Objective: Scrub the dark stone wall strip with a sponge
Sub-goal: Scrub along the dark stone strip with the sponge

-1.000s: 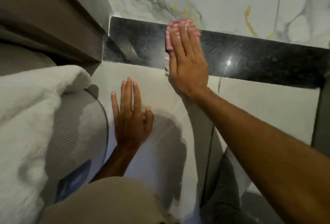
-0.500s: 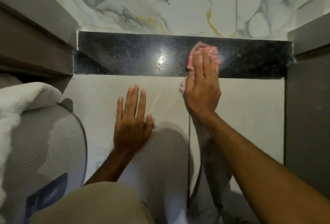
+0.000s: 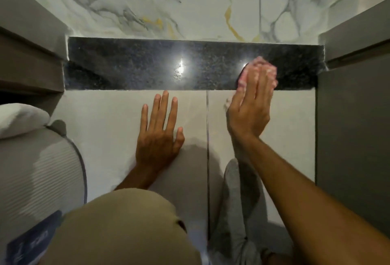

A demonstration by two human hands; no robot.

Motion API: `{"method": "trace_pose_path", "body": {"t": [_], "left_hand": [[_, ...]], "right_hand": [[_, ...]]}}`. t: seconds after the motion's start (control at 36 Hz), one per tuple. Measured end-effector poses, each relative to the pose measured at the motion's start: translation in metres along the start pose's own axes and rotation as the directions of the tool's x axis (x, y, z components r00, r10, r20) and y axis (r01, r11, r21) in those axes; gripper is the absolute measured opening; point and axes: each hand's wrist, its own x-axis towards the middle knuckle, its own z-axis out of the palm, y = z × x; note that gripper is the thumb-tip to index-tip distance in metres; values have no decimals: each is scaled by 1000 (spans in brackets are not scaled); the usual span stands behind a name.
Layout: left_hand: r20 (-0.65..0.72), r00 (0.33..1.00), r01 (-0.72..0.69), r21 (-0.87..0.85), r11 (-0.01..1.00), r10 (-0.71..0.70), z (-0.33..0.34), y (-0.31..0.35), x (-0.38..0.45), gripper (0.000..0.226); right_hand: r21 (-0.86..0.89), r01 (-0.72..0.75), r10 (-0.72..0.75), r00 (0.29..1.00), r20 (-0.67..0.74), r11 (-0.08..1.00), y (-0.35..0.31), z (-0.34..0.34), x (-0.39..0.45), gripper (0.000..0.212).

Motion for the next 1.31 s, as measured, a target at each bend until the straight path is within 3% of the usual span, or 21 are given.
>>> {"method": "trace_pose_path", "body": {"t": [0.06,0.08,0.17,0.22,0.28,0.33,0.42,0.5,0.64,0.69,0.78,0.83,0.97,1.08,1.17,1.22,1.31], "left_hand": [[-19,999,-37,-1,999,37,4,9,7,72],[-25,998,-59,1,998,59,7,12,10,72],[-28,993,-111,24,993,112,13,14,14,75],[-29,992,-118,26,993,119,15,12,13,75],[-31,992,-119,12,993,119,13,13,13,75],[-31,993,-111,-6,994,111,9,14,14,74],[-28,995,-101,-17,995,100,4,15,15,73],[-27,994,-104,-39,994,103,5,15,15,73],[-38,993,-111,-55,992,109,10,14,14,73],[-39,993,-110,-63,992,107,11,14,15,73],[-28,994,-107,-71,992,105,9,14,15,73],[-22,994,-109,-71,991,108,8,14,16,72],[-24,993,-115,-81,990,113,9,13,15,72],[-38,993,-112,-92,989,109,10,14,16,72],[-49,992,-118,-87,989,114,10,14,16,72],[-50,992,-118,-82,990,114,10,13,16,71],[-53,992,-117,-87,989,113,8,14,16,71]], "right_hand": [[-37,-117,115,992,-53,992,-15,4,33,63],[-62,-100,97,994,-44,993,-23,7,46,64],[-47,169,-166,984,62,984,-35,15,56,66],[20,394,-394,913,110,919,-25,15,41,64],[62,505,-509,851,126,861,0,9,20,62],[55,459,-463,879,117,886,31,-1,5,62],[16,182,-182,982,58,983,61,-14,8,61],[-28,10,-10,1000,14,1000,65,-18,48,63],[-92,257,-243,960,139,962,36,-12,124,62],[-94,322,-302,937,177,942,24,-10,120,61],[-33,400,-393,911,129,916,31,-11,73,59],[16,354,-353,929,105,935,51,-15,41,59],[-25,60,-59,998,33,998,82,-24,53,60],[-133,21,-16,999,40,991,78,-18,99,64],[-110,4,4,998,68,994,58,-10,117,66],[-77,94,-87,992,89,993,43,-7,105,65],[-52,356,-352,933,82,933,47,-11,53,62]]}}
